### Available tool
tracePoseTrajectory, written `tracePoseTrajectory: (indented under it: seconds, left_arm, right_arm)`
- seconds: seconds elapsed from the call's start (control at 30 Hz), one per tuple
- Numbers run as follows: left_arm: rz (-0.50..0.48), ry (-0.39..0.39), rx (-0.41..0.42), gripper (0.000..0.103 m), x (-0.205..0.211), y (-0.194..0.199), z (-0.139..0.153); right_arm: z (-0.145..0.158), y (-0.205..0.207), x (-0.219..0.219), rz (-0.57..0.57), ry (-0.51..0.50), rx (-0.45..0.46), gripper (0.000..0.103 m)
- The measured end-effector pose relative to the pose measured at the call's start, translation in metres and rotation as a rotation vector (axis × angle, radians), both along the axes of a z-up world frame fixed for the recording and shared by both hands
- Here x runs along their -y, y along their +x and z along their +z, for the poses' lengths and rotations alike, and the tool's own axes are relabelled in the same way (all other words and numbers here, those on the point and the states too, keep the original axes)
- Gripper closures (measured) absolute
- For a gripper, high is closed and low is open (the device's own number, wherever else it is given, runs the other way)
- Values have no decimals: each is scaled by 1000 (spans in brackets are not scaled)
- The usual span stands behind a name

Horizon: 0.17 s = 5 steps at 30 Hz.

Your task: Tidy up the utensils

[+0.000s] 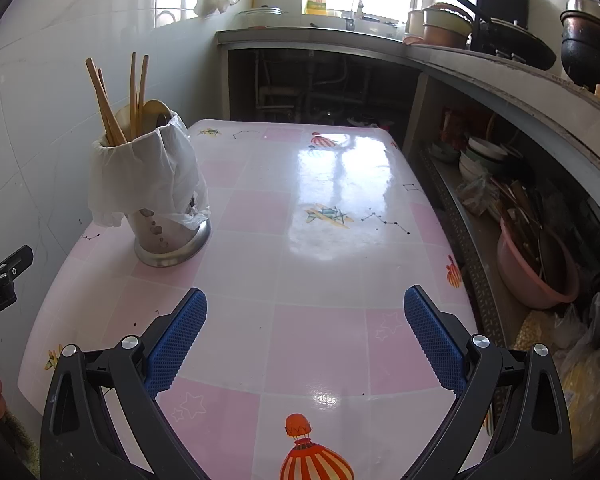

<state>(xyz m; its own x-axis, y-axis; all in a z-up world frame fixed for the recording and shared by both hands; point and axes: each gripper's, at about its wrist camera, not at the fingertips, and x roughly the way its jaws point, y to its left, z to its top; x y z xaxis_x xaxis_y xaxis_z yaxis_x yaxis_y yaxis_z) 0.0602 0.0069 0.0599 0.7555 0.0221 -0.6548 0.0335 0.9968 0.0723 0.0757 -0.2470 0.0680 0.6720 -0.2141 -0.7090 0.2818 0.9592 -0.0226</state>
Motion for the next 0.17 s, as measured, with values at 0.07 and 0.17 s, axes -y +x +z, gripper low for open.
tracePoseTrajectory:
  seconds: [0.07,0.17]
  left_arm:
    - [1,-2,-2,6,-1,0,-1]
    - [1,-3,-6,6,-1,1,-2]
  right_arm:
    - [0,0,0,0,0,1,8]
    - [0,0,0,1,0,0,8]
